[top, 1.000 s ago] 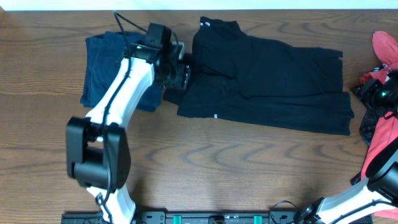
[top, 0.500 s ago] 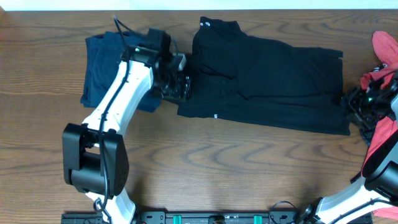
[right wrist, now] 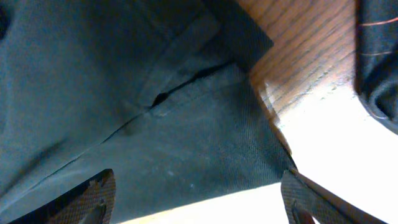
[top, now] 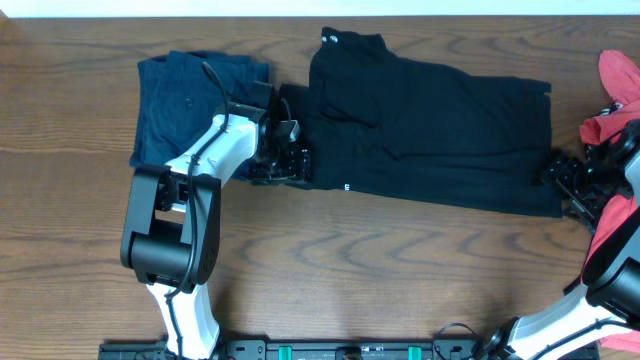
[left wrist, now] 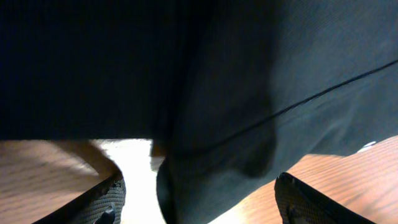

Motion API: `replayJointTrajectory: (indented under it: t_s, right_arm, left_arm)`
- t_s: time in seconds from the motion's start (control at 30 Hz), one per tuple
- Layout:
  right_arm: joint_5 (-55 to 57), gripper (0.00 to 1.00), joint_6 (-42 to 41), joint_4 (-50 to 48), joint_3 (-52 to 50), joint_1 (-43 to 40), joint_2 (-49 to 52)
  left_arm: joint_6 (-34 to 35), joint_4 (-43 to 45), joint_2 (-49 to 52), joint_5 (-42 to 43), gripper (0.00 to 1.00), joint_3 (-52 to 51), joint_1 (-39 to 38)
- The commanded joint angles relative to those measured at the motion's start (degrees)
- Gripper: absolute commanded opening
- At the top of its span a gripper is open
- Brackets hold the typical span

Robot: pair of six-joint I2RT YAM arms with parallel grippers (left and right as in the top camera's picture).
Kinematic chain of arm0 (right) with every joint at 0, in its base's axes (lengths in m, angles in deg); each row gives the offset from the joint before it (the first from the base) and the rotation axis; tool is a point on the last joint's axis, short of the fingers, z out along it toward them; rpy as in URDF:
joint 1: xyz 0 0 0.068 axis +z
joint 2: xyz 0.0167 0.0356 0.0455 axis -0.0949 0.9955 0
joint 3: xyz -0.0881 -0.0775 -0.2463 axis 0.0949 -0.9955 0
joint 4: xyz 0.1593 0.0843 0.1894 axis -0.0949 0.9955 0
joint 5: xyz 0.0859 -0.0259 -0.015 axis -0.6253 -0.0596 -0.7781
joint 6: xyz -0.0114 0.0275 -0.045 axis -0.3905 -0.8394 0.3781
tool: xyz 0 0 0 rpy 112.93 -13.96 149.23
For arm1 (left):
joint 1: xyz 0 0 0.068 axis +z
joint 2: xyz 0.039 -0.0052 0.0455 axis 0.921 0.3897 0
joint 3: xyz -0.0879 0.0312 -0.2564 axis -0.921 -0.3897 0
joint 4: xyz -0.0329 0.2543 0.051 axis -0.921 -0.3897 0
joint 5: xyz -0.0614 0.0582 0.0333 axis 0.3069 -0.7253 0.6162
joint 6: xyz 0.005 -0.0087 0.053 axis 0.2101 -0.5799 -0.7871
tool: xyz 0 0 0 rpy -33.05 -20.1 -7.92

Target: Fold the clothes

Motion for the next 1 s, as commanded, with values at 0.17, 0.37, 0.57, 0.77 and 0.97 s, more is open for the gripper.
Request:
replayJointTrajectory:
  t_s: [0.17,0.37,0.57,0.77,0.97]
  right_arm:
    - [-0.98,0.72,-1.66,-4.55,-2.97,0.0,-0.59]
    - [-0.57,0.67,-2.32,-4.2,-3.98,0.07,-0.59]
    - [6.29,0.77,-3.65,-3.13,-6.49,-0.11,-0.59]
    - [7.98,0.7,-7.06,-5.57,-8.74,-0.11,-0.59]
    - [5.05,0.53,-7.43,-9.73,-10.58,-0.11,-0.59]
  left_arm:
    - [4.81,2.73,4.02,1.38,0.27,-0.55,-0.13]
    - [4.79,1.22,3.96,1.4,0.06,-0.55,-0.13]
    - [4.76,0.83,3.96,1.38,0.06,-0.55,-0.13]
    - [4.76,0.96,3.96,1.36,0.06,-0.55,-0.13]
    - [4.74,0.96,3.93,1.36,0.06,-0.55,-0.11]
